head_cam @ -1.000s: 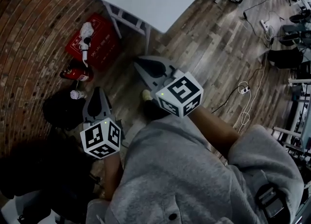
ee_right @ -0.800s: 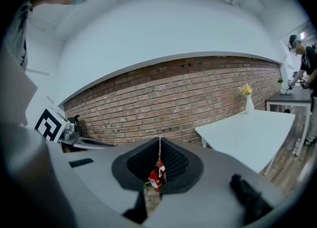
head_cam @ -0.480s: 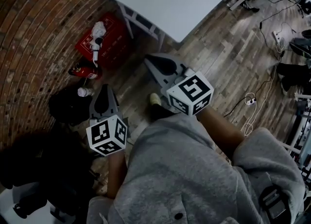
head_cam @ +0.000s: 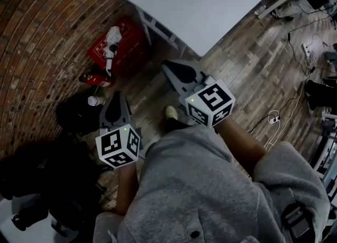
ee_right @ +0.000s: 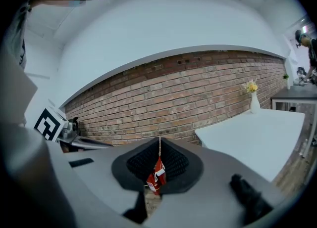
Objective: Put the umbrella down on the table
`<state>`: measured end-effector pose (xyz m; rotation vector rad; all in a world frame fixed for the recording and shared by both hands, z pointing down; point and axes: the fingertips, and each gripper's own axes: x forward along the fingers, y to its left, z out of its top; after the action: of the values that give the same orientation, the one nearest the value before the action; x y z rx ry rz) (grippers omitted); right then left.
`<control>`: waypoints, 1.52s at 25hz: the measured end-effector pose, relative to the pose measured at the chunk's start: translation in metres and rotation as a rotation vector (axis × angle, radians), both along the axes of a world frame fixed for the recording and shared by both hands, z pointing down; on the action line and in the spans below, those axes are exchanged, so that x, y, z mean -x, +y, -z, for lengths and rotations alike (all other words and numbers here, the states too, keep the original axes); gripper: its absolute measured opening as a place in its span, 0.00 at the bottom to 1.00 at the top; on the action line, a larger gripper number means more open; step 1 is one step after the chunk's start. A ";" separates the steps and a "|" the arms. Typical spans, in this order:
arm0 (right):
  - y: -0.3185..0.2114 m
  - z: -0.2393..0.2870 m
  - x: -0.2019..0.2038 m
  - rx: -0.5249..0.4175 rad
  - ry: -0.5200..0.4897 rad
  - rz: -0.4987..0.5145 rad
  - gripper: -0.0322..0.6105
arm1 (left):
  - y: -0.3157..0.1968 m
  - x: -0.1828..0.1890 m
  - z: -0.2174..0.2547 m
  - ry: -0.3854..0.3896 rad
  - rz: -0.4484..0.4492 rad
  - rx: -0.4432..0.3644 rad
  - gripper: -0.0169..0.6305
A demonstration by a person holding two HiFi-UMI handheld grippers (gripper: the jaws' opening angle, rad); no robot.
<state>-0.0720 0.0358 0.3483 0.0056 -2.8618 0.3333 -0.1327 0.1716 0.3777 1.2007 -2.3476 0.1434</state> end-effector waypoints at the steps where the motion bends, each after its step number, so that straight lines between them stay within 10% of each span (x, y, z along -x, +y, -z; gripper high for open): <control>1: -0.002 0.000 0.002 0.002 0.000 0.003 0.10 | -0.002 0.002 0.000 -0.001 0.002 0.002 0.07; 38: -0.040 0.000 0.008 0.051 -0.070 0.021 0.10 | -0.033 0.009 0.016 -0.069 0.034 0.029 0.07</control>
<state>-0.0805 -0.0040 0.3483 -0.0466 -2.9191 0.4095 -0.1418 0.1387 0.3618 1.1590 -2.4150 0.2096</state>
